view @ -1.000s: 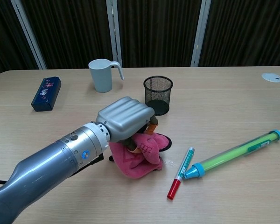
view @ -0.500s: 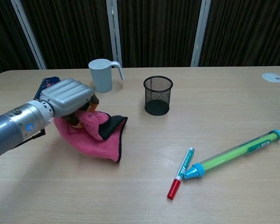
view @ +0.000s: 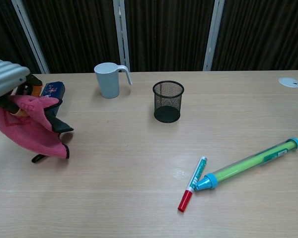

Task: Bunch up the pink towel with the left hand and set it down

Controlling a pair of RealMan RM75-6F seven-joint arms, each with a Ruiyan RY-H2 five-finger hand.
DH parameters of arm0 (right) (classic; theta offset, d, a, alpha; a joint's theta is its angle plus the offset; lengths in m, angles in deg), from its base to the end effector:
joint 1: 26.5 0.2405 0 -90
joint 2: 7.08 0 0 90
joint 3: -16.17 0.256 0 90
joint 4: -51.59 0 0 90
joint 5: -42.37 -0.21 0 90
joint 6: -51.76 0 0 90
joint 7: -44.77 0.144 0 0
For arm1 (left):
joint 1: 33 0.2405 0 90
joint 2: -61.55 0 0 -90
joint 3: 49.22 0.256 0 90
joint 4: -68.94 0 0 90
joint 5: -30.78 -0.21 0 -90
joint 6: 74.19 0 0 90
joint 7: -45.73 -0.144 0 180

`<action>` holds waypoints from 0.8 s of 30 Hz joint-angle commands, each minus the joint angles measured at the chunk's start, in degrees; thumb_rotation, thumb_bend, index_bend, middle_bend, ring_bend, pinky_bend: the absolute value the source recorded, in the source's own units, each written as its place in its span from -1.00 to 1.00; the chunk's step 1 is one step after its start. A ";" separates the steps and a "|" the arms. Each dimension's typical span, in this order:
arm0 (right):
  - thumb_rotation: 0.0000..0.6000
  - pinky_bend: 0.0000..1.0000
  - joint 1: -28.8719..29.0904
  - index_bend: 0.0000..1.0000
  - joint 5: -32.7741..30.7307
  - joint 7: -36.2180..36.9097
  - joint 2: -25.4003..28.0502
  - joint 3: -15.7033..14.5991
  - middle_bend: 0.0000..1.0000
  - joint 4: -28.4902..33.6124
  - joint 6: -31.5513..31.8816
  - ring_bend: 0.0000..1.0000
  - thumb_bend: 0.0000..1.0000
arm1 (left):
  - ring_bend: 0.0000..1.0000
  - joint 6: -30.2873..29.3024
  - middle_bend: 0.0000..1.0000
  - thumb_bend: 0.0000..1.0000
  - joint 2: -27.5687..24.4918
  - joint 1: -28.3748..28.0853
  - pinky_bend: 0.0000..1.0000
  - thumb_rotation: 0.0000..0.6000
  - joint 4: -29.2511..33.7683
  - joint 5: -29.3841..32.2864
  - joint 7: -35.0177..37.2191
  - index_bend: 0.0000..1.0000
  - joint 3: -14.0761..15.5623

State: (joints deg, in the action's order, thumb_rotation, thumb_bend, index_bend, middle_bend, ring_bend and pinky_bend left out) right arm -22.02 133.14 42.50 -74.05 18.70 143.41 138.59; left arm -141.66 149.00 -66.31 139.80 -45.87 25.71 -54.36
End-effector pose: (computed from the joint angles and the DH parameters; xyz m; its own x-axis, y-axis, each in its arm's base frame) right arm -0.2972 -0.1770 0.1428 0.3987 0.0206 0.9168 -0.9128 -0.0868 0.3990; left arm -0.2364 0.3354 0.0294 0.6620 -0.0025 0.7495 0.7149 -0.2981 -0.6325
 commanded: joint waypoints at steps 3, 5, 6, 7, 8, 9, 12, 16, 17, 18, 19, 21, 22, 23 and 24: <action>1.00 -1.00 0.30 -1.00 0.25 -1.05 -0.55 0.06 -1.00 0.28 -0.12 -1.00 -1.00 | -0.25 -3.39 -0.22 -0.60 -8.81 4.56 -0.24 1.00 7.75 -0.64 1.54 0.13 1.69; 1.00 -1.00 0.36 -1.00 0.34 -1.12 -0.66 0.06 -1.00 0.35 -0.10 -1.00 -1.00 | -0.71 -2.17 -0.72 -0.88 -11.40 5.31 -0.64 1.00 11.10 1.21 0.53 -0.33 1.90; 1.00 -1.00 0.40 -1.00 0.34 -1.18 -0.72 0.08 -1.00 0.33 -0.12 -1.00 -1.00 | -0.91 -2.06 -0.92 -0.96 -12.10 5.46 -0.80 1.00 12.11 1.53 0.06 -0.59 1.87; 1.00 -1.00 0.46 -1.00 0.39 -1.31 -0.77 0.08 -1.00 0.31 -0.16 -1.00 -1.00 | -0.99 -2.10 -1.00 -1.00 -12.67 5.69 -0.92 1.00 12.93 1.81 -0.30 -0.77 1.85; 1.00 -1.00 0.53 -1.00 0.44 -1.43 -0.85 0.06 -1.00 0.29 -0.25 -1.00 -1.00 | -1.00 -2.10 -1.00 -1.00 -13.30 5.95 -0.96 1.00 13.87 2.16 -0.73 -0.85 1.83; 1.00 -1.00 0.58 -1.00 0.45 -1.50 -0.91 0.05 -1.00 0.27 -0.32 -1.00 -1.00 | -1.00 -2.22 -1.00 -1.00 -13.60 6.11 -0.99 1.00 14.38 2.37 -0.97 -0.94 1.72; 1.00 -1.00 0.72 -1.00 0.38 -1.63 -1.05 0.09 -1.00 0.25 -0.50 -1.00 -1.00 | -1.00 -2.27 -1.00 -1.00 -14.15 6.42 -1.00 1.00 15.44 2.92 -1.15 -1.00 1.38; 1.00 -1.00 0.89 -1.00 0.20 -1.47 -1.13 0.10 -1.00 0.19 -0.80 -1.00 -1.00 | -1.00 -3.43 -1.00 -1.00 -14.86 7.33 -1.00 1.00 16.78 3.43 -0.72 -1.00 0.76; 1.00 -1.00 0.95 -1.00 0.21 -1.44 -1.09 0.07 -1.00 0.16 -0.93 -1.00 -1.00 | -1.00 -4.19 -1.00 -1.00 -15.23 7.96 -1.00 1.00 17.50 3.53 -0.31 -1.00 0.74; 1.00 -1.00 0.99 -1.00 0.18 -1.37 -1.07 0.05 -1.00 0.11 -1.02 -1.00 -1.00 | -1.00 -4.83 -1.00 -1.00 -15.55 8.50 -1.00 1.00 18.17 3.49 0.00 -1.00 0.80; 1.00 -1.00 1.03 -1.00 0.19 -1.32 -1.05 0.02 -1.00 0.08 -1.09 -1.00 -1.00 | -1.00 -5.69 -1.00 -1.00 -15.93 9.26 -1.00 1.00 19.05 3.58 0.50 -1.00 0.86; 1.00 -1.00 1.08 -1.00 0.19 -1.29 -1.01 -0.03 -1.00 -0.01 -1.21 -1.00 -1.00 | -1.00 -7.50 -1.00 -1.00 -16.76 10.87 -1.00 1.00 20.81 3.58 1.66 -1.00 1.12; 1.00 -1.00 1.10 -1.00 0.19 -1.26 -1.00 -0.05 -1.00 -0.06 -1.25 -1.00 -1.00 | -1.00 -8.58 -1.00 -1.00 -17.40 11.93 -1.00 1.00 21.85 3.34 2.39 -1.00 1.51; 1.00 -1.00 1.11 -1.00 0.21 -1.20 -1.00 -0.06 -1.00 -0.08 -1.24 -1.00 -1.00 | -1.00 -9.49 -1.00 -1.00 -17.83 12.69 -1.00 1.00 22.48 3.15 2.82 -1.00 1.74; 1.00 -1.00 1.13 -1.00 0.30 -1.06 -1.01 -0.05 -1.00 -0.08 -1.16 -1.00 -1.00 | -1.00 -11.01 -1.00 -1.00 -18.31 13.81 -1.00 1.00 23.11 2.46 3.51 -1.00 2.12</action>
State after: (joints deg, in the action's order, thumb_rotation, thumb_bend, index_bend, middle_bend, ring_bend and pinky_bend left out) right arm -20.90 133.41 41.42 -75.05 18.65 143.33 137.41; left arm -150.50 131.85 -54.39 161.42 -42.65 27.84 -52.93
